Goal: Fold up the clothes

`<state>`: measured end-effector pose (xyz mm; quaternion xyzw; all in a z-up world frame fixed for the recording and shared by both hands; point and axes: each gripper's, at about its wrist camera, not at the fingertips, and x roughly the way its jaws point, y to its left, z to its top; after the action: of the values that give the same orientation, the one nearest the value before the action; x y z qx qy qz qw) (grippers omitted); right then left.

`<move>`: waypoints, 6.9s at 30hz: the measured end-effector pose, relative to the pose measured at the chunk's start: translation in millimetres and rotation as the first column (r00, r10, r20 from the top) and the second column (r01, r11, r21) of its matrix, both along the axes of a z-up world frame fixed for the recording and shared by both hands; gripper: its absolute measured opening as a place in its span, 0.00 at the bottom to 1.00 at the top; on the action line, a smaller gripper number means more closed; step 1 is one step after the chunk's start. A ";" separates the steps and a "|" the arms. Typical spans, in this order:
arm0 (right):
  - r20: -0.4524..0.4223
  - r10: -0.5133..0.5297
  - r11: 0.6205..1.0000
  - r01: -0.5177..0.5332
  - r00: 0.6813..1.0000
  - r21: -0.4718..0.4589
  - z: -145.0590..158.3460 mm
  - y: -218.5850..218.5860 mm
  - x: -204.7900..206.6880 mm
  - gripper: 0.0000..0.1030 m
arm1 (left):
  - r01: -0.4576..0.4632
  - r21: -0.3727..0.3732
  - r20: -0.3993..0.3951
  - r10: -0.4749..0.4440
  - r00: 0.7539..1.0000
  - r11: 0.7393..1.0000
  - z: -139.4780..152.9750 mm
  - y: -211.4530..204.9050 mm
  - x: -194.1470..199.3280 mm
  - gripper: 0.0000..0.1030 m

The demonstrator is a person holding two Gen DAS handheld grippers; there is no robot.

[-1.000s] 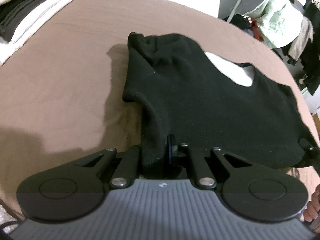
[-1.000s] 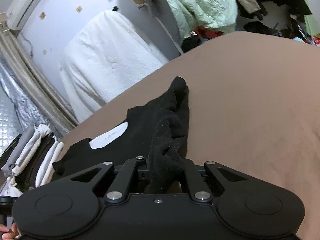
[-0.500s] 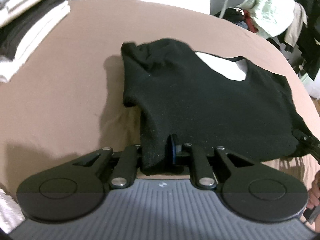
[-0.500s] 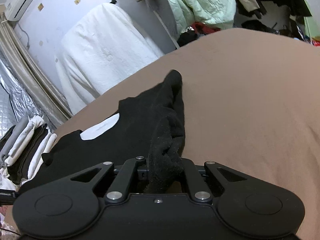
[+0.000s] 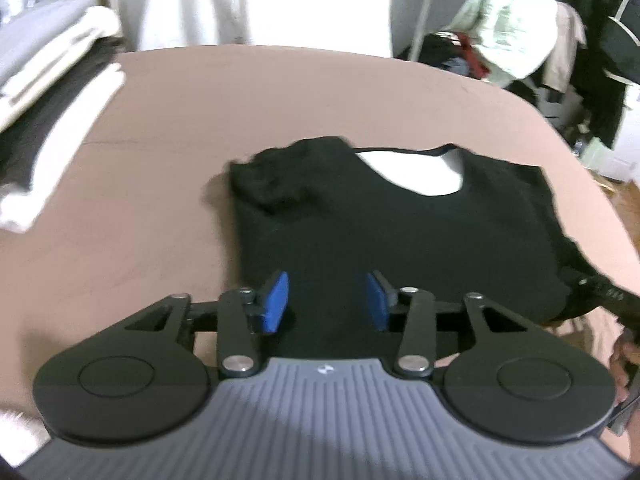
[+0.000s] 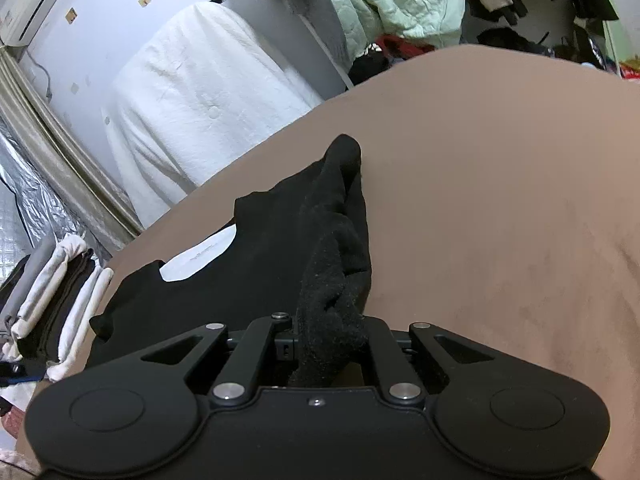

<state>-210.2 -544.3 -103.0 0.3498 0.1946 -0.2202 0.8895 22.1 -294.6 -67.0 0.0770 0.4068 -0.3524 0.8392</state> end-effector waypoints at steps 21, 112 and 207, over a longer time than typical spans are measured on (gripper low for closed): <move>0.140 -0.070 0.932 0.015 0.988 0.362 -33.7 -20.8 15.5 0.48 | 0.069 -0.041 -0.208 -0.076 0.975 0.997 -76.6 -21.8 51.7 0.43; -0.013 0.532 0.834 -0.527 0.847 -0.166 41.4 151.3 98.6 0.53 | -0.281 -0.084 -0.074 0.275 0.958 0.956 -60.9 11.3 120.6 0.20; -0.343 0.224 0.933 -0.303 0.912 -0.196 6.7 3.3 141.4 0.44 | -0.184 -0.423 -0.326 0.040 0.945 0.887 -75.2 34.1 162.0 0.59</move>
<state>-68.9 -541.0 -96.3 0.1681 0.3512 -0.1724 0.9048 184.1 -260.5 -142.2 -0.1982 0.4443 -0.3947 0.7795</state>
